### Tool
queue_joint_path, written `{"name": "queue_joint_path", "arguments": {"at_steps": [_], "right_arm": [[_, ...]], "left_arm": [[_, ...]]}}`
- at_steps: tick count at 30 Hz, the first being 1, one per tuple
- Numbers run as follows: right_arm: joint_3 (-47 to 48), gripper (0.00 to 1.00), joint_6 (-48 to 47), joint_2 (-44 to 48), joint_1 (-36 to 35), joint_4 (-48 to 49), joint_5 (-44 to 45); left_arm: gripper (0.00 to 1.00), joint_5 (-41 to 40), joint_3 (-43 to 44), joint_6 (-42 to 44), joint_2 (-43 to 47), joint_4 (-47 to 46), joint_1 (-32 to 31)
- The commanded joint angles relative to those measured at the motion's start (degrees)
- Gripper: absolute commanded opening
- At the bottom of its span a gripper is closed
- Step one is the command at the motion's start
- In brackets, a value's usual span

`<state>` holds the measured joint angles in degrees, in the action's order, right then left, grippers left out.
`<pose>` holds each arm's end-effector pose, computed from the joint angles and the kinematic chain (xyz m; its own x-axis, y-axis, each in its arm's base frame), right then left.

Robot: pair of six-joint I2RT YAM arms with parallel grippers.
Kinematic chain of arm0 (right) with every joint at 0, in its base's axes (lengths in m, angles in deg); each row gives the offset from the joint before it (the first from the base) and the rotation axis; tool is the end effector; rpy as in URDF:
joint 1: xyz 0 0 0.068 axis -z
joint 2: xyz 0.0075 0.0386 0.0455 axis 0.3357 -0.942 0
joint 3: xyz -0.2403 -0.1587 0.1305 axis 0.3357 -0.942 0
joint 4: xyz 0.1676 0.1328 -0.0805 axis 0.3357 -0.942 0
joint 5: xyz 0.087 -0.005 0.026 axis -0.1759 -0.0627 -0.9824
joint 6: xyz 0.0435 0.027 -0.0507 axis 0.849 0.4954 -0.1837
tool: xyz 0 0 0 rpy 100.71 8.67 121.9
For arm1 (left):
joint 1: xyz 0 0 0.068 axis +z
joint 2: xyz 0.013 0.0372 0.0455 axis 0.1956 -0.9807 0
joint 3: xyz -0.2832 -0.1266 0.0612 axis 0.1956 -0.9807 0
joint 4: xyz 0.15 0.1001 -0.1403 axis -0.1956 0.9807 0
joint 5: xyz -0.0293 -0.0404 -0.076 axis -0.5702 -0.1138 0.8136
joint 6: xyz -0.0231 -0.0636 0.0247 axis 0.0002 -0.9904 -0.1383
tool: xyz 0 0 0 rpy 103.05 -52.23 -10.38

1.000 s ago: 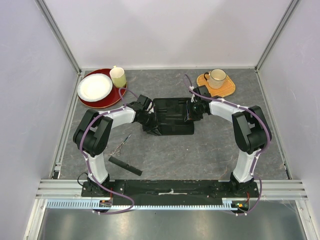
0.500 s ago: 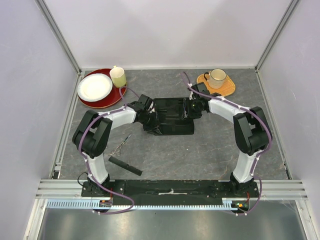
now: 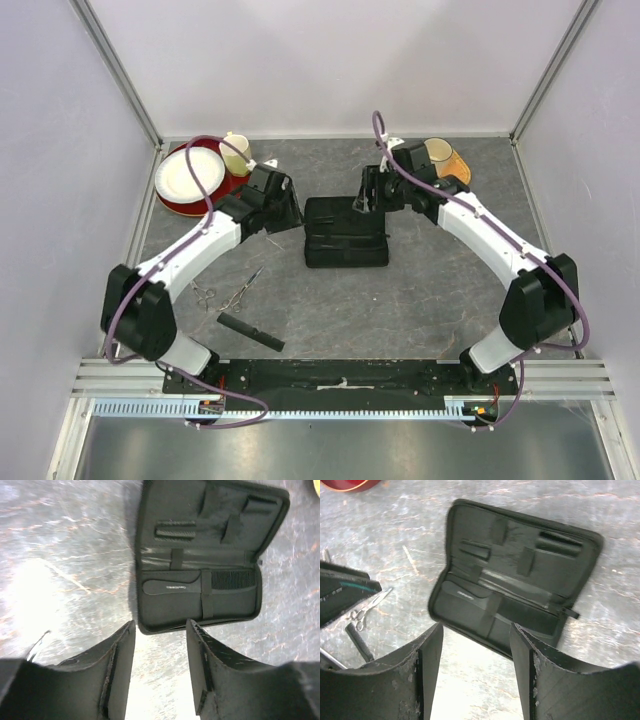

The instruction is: Sort the hair-cutting tools

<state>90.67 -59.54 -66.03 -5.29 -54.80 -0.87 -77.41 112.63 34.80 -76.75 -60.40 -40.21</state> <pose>0.3065 0.1552 0.3466 -0.7438 0.0183 -0.6681 -0.3158 0.8714 0.3755 0.2778 -0.1520 0.3065 -0.8047 -0.2430 -0.5417 -0.0160 0.9210 -0.3892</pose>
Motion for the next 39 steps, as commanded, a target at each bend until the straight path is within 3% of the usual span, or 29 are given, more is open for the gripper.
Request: {"name": "queue_joint_path", "arguments": {"at_steps": [1, 8, 16, 25, 30, 35, 39], "right_arm": [[-2.95, 0.64, -0.85, 3.59, -5.58, 3.79, 1.93], [-7.62, 0.73, 0.03, 3.86, -23.66, 11.55, 9.47], [-2.01, 0.75, -4.53, -8.08, -43.62, 9.8, 19.14], [6.69, 0.82, -11.66, -20.65, -53.48, 5.41, 19.5], [11.54, 0.85, -12.63, -27.24, -54.55, 0.84, 19.86], [14.0, 0.84, -12.1, -30.06, -54.46, -2.42, 20.38], [15.06, 0.77, -10.7, -32.61, -54.55, -5.58, 20.83]], "left_arm": [[0.54, -10.16, 1.16, 2.91, 6.86, 5.93, 1.59], [0.62, -6.22, -1.12, 3.26, 13.99, 11.21, 12.13], [0.72, -6.73, -5.87, 3.7, 21.64, 14.11, 23.91], [0.76, -3.23, -7.45, 5.46, 21.57, 13.67, 33.32], [0.76, 0.9, -9.82, 5.03, 23.14, 12.27, 35.08], [0.76, 3.36, -12.2, 3.97, 24.9, 10.42, 35.52], [0.77, 4.07, -12.2, 4.58, 24.55, 10.16, 35.96]]}}
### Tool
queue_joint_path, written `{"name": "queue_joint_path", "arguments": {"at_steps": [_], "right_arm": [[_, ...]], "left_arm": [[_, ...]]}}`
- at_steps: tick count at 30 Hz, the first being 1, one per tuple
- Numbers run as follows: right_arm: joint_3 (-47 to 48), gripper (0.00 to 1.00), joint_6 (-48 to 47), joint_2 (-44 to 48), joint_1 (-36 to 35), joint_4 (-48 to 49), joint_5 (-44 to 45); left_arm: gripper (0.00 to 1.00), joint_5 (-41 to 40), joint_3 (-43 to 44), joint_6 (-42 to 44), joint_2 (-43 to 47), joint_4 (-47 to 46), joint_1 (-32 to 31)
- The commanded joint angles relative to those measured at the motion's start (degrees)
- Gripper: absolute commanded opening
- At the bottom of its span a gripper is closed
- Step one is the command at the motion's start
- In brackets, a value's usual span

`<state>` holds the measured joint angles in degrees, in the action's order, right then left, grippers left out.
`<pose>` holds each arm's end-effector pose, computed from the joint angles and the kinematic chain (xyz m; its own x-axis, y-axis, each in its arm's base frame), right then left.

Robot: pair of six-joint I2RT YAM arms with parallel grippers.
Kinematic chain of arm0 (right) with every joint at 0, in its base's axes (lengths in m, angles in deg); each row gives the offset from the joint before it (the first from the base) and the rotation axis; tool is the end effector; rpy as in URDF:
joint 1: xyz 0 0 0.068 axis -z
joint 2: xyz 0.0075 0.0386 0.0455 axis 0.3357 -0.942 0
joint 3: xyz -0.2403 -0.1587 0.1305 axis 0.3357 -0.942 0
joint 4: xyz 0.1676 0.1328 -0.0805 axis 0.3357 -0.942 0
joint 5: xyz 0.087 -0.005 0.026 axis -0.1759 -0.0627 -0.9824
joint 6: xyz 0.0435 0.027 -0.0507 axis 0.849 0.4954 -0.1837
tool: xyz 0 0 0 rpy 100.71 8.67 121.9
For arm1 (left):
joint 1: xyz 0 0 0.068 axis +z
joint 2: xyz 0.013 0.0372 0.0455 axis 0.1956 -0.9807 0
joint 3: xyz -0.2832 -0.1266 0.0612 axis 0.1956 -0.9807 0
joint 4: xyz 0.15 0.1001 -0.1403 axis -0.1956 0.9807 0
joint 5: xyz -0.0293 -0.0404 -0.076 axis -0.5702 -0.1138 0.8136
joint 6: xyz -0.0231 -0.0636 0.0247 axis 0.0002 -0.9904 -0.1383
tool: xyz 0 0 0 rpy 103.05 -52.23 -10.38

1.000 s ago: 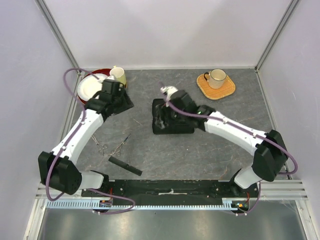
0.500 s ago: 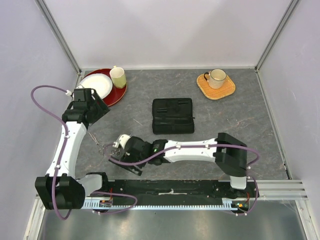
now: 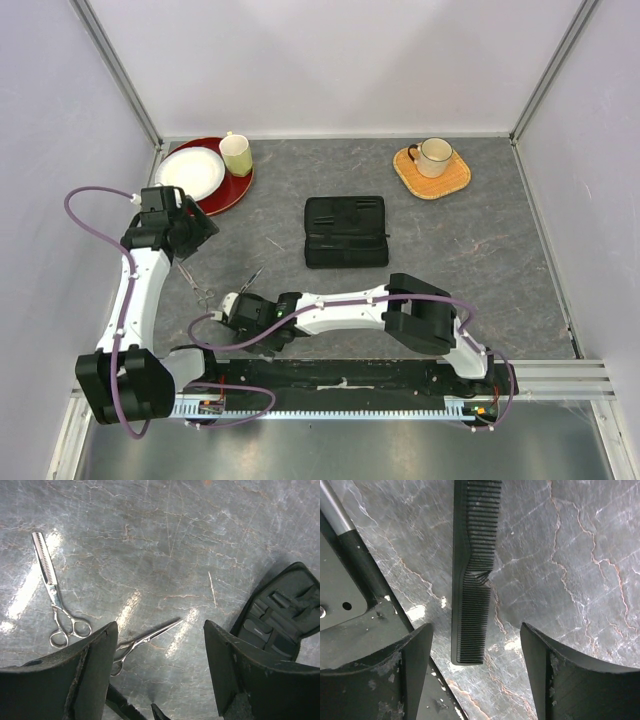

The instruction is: Sort the hair-cutting tools

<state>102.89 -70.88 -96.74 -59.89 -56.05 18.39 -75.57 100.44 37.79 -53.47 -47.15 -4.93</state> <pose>0.0915 0.4484 0.2016 -0.2963 -0.8125 -0.5021 -0.9285 0.3683 -0.0480 0.1896 0.0205 0.3163 -0.5763 -0.6271 -0.5241 -0.5137 0.7767 -0.3645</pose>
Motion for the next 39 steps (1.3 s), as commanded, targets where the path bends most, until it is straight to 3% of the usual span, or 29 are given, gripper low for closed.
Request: {"name": "queue_joint_path", "arguments": {"at_steps": [1, 14, 26, 39], "right_arm": [[3.19, 0.76, 1.0, -2.34, 0.14, -4.69, 1.57], [7.94, 0.43, -0.32, -7.44, 0.93, -18.66, -0.1], [-2.07, 0.35, -0.84, -1.3, 5.85, -19.28, 0.69], [-15.18, 0.36, 2.32, 6.88, 10.51, -19.28, -1.15]], "left_arm": [[0.77, 2.41, -0.09, 1.76, 1.36, -3.35, 0.68], [0.77, 4.25, -0.7, 2.38, 0.83, -4.93, 1.47], [0.76, 7.68, -1.76, 2.2, -0.22, -7.57, 1.56], [0.76, 10.58, -3.78, 1.94, -1.01, -9.41, 1.56]]}}
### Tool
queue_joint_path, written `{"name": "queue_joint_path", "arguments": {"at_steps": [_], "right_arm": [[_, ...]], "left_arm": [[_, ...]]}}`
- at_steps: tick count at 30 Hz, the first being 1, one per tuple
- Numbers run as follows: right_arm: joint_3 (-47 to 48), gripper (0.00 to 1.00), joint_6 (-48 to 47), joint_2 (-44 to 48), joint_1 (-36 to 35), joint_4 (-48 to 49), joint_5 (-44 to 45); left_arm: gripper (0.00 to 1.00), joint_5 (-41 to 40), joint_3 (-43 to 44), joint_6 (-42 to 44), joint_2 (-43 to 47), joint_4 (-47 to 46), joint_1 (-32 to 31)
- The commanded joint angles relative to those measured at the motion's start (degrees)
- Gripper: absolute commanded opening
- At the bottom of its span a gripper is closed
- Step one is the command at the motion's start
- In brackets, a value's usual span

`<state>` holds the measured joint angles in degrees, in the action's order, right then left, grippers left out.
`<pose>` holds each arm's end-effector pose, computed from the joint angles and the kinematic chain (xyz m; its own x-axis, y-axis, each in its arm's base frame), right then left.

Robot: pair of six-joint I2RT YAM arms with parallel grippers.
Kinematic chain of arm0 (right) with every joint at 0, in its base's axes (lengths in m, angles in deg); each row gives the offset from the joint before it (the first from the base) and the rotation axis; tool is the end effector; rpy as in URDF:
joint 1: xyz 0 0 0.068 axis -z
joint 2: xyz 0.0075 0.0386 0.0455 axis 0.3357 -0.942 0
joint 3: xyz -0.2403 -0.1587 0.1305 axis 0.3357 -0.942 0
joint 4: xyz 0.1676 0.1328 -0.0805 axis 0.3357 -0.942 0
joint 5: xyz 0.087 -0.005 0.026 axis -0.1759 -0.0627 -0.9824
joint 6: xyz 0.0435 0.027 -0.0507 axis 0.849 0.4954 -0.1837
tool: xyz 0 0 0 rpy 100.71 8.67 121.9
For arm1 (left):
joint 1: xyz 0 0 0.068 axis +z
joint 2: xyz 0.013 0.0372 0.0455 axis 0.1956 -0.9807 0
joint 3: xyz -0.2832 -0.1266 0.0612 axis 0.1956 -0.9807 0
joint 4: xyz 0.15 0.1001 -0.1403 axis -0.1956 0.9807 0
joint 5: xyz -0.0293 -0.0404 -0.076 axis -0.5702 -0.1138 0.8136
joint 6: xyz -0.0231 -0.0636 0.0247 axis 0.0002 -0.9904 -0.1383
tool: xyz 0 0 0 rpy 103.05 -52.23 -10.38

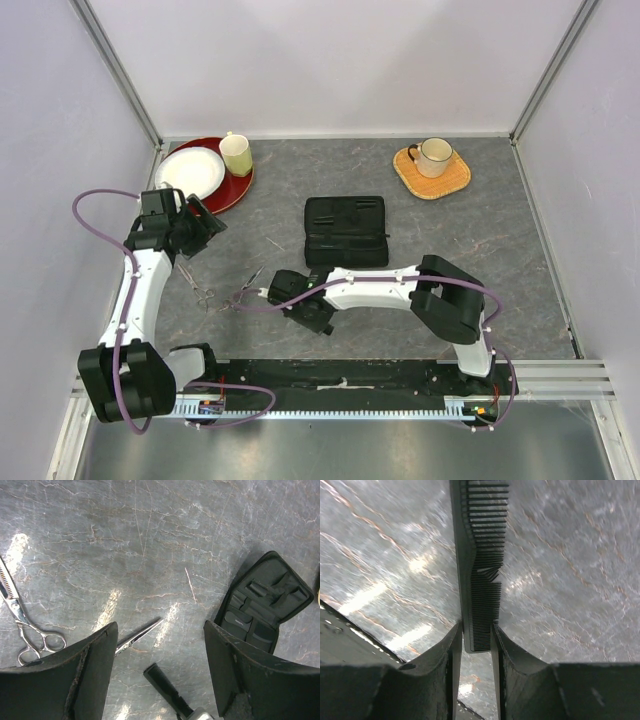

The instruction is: Sort the hair-cutting tools

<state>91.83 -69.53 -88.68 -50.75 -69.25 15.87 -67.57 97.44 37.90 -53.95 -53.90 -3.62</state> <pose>0.1334 0.3569 0.1970 -0.4789 -0.8446 -0.2393 -0.8623 0.5037 -0.0522 0.1989 0.0178 0.3098 -0.5853 -0.6353 -0.5038 -0.4298 0.7700 -0.4716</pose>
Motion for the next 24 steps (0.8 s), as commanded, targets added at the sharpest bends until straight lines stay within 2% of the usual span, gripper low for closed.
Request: {"name": "queue_joint_path", "arguments": {"at_steps": [1, 10, 18, 24], "right_arm": [[-3.86, 0.38, 1.14, -0.92, 1.29, -5.99, 1.01], [5.28, 0.52, 1.76, -2.85, 1.81, -6.87, -0.22], [9.77, 0.56, -1.41, -4.35, 2.86, -10.03, 0.31], [8.98, 0.56, -5.54, -5.66, 5.06, -11.44, -5.32]], "left_arm": [[0.76, 2.67, -0.87, 1.83, -0.71, -2.75, 0.25], [0.76, 3.11, -0.44, 1.83, -0.97, -2.75, 0.25], [0.76, 3.81, 0.01, 2.18, -0.71, -2.75, 0.25], [0.76, 3.9, -0.17, 2.1, -0.88, -2.84, 0.25]]}}
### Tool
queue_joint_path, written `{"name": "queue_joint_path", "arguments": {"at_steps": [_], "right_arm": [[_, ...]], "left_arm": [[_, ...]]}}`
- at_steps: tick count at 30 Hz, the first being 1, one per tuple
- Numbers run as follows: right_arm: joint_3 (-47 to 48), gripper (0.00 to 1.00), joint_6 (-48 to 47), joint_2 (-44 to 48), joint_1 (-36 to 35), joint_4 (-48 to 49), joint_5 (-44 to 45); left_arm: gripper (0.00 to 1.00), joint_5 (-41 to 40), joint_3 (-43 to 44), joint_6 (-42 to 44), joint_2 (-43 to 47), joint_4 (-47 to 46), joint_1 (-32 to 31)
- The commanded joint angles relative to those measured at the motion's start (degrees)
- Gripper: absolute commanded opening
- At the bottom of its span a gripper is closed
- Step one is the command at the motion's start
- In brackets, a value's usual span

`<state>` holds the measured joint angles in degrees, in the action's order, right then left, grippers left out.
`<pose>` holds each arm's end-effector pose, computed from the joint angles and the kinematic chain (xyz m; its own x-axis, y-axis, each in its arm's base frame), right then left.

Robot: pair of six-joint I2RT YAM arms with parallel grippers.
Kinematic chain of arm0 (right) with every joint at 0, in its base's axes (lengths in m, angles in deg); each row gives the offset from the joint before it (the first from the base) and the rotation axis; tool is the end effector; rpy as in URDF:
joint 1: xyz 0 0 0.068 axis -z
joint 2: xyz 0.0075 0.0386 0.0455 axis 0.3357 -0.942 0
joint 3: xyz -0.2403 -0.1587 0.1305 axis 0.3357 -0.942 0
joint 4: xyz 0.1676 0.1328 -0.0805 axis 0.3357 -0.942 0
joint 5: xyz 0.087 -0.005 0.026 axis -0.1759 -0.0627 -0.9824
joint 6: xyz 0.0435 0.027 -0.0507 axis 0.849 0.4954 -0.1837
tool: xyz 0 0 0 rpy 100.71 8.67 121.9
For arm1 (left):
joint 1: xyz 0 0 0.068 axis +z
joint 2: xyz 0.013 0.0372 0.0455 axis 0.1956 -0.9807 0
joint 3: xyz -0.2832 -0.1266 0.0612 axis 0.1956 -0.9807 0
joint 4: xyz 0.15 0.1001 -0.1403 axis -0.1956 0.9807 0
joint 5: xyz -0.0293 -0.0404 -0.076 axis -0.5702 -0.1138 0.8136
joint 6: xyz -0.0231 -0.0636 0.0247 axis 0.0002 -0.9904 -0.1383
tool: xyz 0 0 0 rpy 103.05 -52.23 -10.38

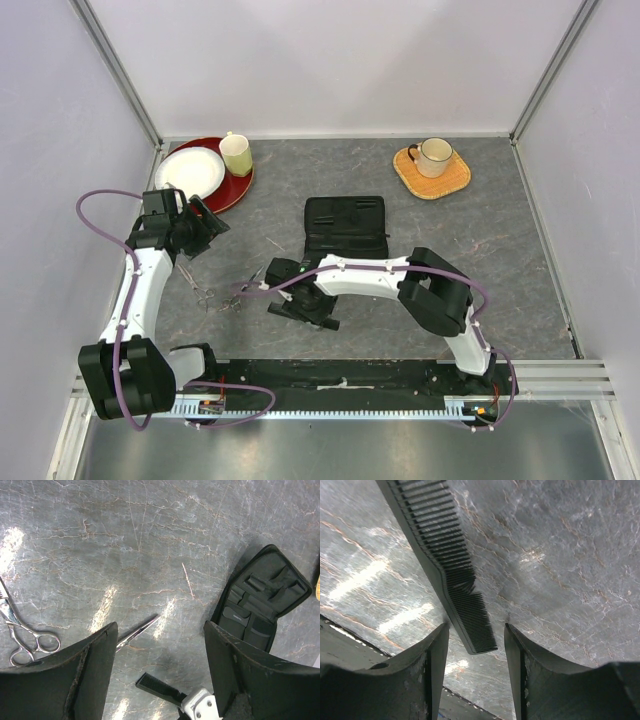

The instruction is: Sort the hair-cutting tools

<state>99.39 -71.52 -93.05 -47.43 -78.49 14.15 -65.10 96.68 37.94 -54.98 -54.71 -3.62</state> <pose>0.1564 0.3593 0.1957 -0.5060 -0.8526 -0.1307 -0.8559 0.5151 -0.0467 0.2026 0.0158 0.3040 -0.6103 -0.6339 -0.4751 -0.4131 0.7664 -0.4918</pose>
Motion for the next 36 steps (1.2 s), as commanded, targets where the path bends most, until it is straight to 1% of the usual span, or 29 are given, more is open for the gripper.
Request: {"name": "queue_joint_path", "arguments": {"at_steps": [1, 4, 8, 13, 20, 24, 36], "right_arm": [[1.24, 0.56, -4.07, -1.73, 2.0, -2.72, -5.07], [0.36, 0.56, -5.75, -2.17, 2.62, -3.25, -7.54], [-0.61, 0.54, -6.45, -2.96, 2.71, -3.07, -8.08], [-1.13, 0.47, -5.58, -4.02, 2.53, -2.81, -8.43], [-2.36, 0.43, -4.7, -3.93, 1.66, -1.93, -8.25], [-2.54, 0.4, -4.52, -3.58, 1.39, -1.49, -7.99], [0.45, 0.37, -3.55, -1.21, 1.22, -2.37, -6.85]], "left_arm": [[0.76, 1.43, 0.51, 2.05, 0.06, -2.03, 0.25], [0.76, 1.43, 0.33, 2.14, 0.23, -2.03, 0.25], [0.76, 1.52, 0.16, 2.14, 0.67, -1.94, 0.25], [0.76, 1.52, 0.07, 2.14, 0.76, -1.85, 0.25], [0.76, 1.78, -0.2, 2.05, 0.93, -1.77, 0.25], [0.76, 1.96, -0.2, 2.23, 0.76, -1.85, 0.25], [0.76, 2.93, -0.99, 2.23, 0.32, -2.38, 0.25]]}}
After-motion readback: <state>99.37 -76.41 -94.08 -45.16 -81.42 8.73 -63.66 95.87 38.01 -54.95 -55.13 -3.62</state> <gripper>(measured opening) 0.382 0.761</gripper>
